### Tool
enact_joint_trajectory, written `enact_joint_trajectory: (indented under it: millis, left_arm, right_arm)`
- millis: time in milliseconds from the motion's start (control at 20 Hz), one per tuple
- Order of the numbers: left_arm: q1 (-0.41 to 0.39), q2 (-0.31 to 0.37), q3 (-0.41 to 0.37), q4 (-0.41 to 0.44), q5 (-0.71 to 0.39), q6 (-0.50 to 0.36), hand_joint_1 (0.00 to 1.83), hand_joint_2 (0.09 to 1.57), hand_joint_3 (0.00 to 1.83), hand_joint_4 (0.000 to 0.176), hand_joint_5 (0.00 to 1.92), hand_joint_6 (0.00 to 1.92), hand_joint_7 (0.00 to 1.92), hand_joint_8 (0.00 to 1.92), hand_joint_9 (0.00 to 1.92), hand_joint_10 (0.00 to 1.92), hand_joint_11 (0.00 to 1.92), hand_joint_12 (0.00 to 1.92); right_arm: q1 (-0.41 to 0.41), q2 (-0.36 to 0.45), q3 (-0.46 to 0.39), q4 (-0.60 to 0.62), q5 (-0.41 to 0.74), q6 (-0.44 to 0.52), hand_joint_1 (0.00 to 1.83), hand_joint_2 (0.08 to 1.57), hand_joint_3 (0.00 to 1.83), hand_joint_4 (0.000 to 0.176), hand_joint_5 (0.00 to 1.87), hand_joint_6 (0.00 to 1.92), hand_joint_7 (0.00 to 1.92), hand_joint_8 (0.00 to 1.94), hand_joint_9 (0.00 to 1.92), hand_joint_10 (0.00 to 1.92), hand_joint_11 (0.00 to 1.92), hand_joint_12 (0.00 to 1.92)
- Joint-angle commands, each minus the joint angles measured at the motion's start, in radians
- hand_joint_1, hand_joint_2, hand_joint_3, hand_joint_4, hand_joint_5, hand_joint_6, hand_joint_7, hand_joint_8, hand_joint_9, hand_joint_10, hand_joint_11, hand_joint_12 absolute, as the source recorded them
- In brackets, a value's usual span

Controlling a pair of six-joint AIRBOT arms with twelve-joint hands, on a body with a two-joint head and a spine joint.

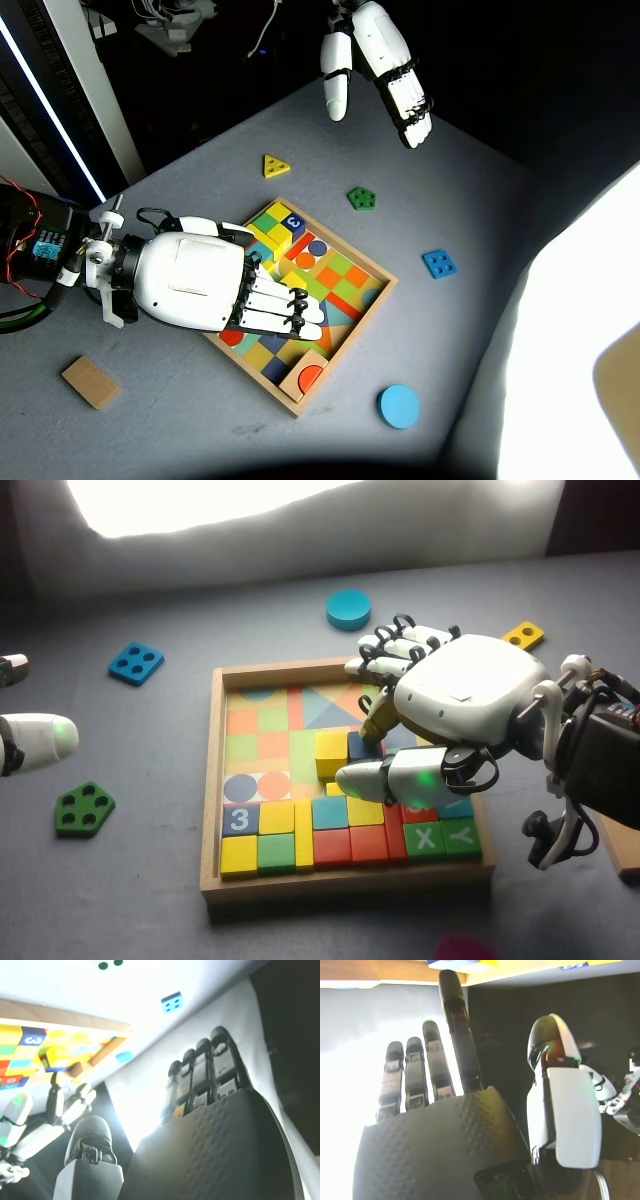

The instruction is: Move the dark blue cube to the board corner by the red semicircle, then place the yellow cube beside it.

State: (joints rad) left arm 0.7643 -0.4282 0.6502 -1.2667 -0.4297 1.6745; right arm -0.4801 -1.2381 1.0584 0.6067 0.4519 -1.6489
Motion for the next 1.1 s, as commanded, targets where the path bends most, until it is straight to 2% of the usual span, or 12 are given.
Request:
enact_joint_trajectory:
  millis: [0,50,150,350,500,600,700,750,900,1000,1050]
  left_arm:
    - [-0.009,0.002,0.004,0.027,-0.066,-0.005,0.0,1.18,0.0,0.012,0.04,0.0,0.04,0.0,0.02,0.0,0.0,0.15]
    - [-0.009,0.002,0.004,0.027,-0.066,-0.005,0.0,1.18,0.0,0.011,0.03,0.0,0.02,0.0,0.0,0.0,0.0,0.15]
    - [-0.009,0.002,0.002,0.027,-0.066,-0.005,0.0,1.17,0.0,0.02,0.03,0.0,0.03,0.0,0.01,0.0,0.0,0.17]
    - [-0.009,0.002,0.002,0.027,-0.066,-0.005,0.0,1.18,0.0,0.016,0.04,0.0,0.04,0.0,0.02,0.0,0.0,0.19]
    - [-0.008,0.002,0.002,0.027,-0.066,-0.005,0.0,1.18,0.0,0.022,0.04,0.0,0.04,0.0,0.02,0.0,0.0,0.15]
    - [-0.008,0.002,0.003,0.027,-0.066,-0.005,0.0,1.19,0.0,0.009,0.02,0.0,0.05,0.0,0.01,0.0,0.0,0.04]
    - [-0.008,0.002,0.003,0.027,-0.066,-0.005,0.0,1.2,0.01,0.0,0.02,0.01,0.05,0.0,0.02,0.01,0.0,0.05]
    - [-0.008,0.002,0.003,0.027,-0.066,-0.005,0.0,1.2,0.01,0.006,0.02,0.0,0.03,0.0,0.02,0.0,0.0,0.04]
    - [-0.009,0.002,0.004,0.027,-0.066,-0.005,0.0,1.2,0.0,0.004,0.05,0.0,0.03,0.0,0.02,0.0,0.0,0.14]
    - [-0.009,0.001,0.003,0.027,-0.066,-0.005,0.0,1.19,0.0,0.008,0.05,0.0,0.03,0.0,0.02,0.0,0.0,0.13]
    - [-0.009,0.001,0.003,0.027,-0.066,-0.005,0.0,1.19,0.0,0.008,0.05,0.0,0.04,0.0,0.03,0.01,0.0,0.13]
  right_arm:
    - [0.0,0.0,-0.001,-0.024,0.081,0.008,0.0,1.17,0.0,0.0,0.82,0.0,0.21,0.0,0.04,0.0,0.0,0.1]
    - [-0.002,0.0,-0.001,-0.024,0.072,0.008,0.0,1.17,0.0,0.0,0.84,0.0,0.24,0.0,0.06,0.0,0.0,0.16]
    - [-0.004,0.0,-0.001,-0.024,0.061,0.008,0.0,1.17,0.0,0.0,0.83,0.0,0.2,0.0,0.05,0.0,0.0,0.1]
    - [-0.012,0.007,-0.001,-0.024,0.053,0.006,0.0,1.17,0.0,0.0,0.84,0.0,0.2,0.0,0.05,0.0,0.0,0.13]
    - [-0.011,0.02,0.007,-0.024,0.053,0.003,0.0,1.17,0.0,0.0,0.84,0.0,0.21,0.0,0.06,0.0,0.0,0.17]
    - [-0.015,0.029,0.011,-0.024,0.053,-0.009,0.0,1.17,0.0,0.0,0.83,0.0,0.21,0.0,0.06,0.0,0.0,0.15]
    - [-0.018,0.036,0.019,-0.024,0.055,-0.016,0.0,1.17,0.0,0.0,0.83,0.0,0.22,0.0,0.06,0.0,0.0,0.15]
    - [-0.017,0.038,0.028,-0.024,0.055,-0.016,0.0,1.17,0.0,0.0,0.83,0.0,0.25,0.01,0.07,0.0,0.0,0.11]
    - [-0.015,0.04,0.05,-0.024,0.056,-0.017,0.0,1.17,0.0,0.0,0.81,0.0,0.2,0.0,0.06,0.0,0.0,0.11]
    - [-0.02,0.037,0.076,-0.025,0.058,-0.019,0.0,1.17,0.0,0.0,0.82,0.0,0.22,0.0,0.07,0.0,0.0,0.15]
    - [-0.021,0.035,0.086,-0.025,0.058,-0.019,0.0,1.17,0.0,0.0,0.82,0.0,0.21,0.0,0.07,0.0,0.0,0.11]
